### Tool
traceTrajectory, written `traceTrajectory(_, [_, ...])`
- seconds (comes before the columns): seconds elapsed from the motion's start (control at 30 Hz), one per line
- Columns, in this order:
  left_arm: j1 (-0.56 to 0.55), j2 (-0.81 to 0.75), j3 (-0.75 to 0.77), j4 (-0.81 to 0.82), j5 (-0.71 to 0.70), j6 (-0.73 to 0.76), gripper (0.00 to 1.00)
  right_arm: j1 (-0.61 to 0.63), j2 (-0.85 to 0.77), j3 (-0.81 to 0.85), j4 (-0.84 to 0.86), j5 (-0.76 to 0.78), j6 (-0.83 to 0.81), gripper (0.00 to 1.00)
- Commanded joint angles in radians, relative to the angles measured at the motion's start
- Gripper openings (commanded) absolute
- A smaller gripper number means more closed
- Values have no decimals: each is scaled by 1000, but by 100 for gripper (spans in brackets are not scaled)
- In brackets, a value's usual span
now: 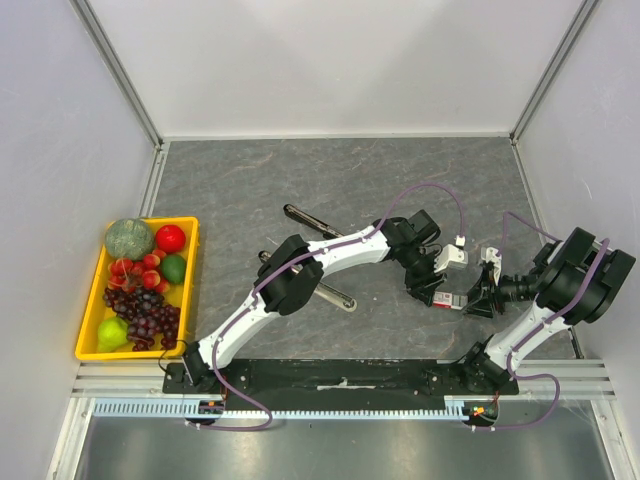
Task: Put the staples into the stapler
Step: Open the staple box at the center of the board.
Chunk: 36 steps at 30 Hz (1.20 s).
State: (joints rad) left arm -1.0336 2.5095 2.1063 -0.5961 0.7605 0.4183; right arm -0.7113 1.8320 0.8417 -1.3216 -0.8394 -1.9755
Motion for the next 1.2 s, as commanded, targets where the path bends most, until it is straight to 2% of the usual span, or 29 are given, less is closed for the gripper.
traceTrajectory(0.0, [23, -46, -14, -16, -46, 34, 51, -11, -14, 20, -134, 39, -608, 36])
traceTrajectory(0.3, [23, -52, -26, -11, -50, 36, 51, -13, -13, 27, -136, 46, -603, 41])
traceTrajectory(0.43, [21, -46, -19, -8, -52, 30, 51, -13, -11, 25, -134, 49, -605, 55])
traceTrajectory(0.47, [23, -46, -20, -8, -53, 27, 51, -13, -13, 25, -134, 51, -605, 63])
traceTrajectory(0.53, [21, -47, -22, -4, -64, 20, 51, -13, -17, 22, -134, 49, -605, 71])
traceTrajectory(0.57, [21, -47, -23, -1, -66, 13, 51, -13, -17, 20, -134, 49, -606, 82])
traceTrajectory(0.67, [20, -49, -37, 19, -95, -13, 51, -13, -33, 7, -134, 43, -602, 91])
traceTrajectory(0.8, [12, -61, -71, 50, -148, -36, 51, -13, -66, 16, -134, 25, -525, 89])
traceTrajectory(0.97, [1, -115, -179, 131, -309, -79, 52, -34, -122, 48, -134, 16, -373, 89])
traceTrajectory(1.03, [-2, -150, -236, 156, -361, -93, 54, -42, -152, 77, -128, -7, -245, 88])
traceTrajectory(1.1, [-5, -167, -262, 176, -439, -122, 55, -45, -180, 112, -119, -20, -93, 83])
traceTrajectory(1.17, [-13, -175, -285, 179, -490, -145, 55, -48, -201, 134, -102, -21, -11, 78])
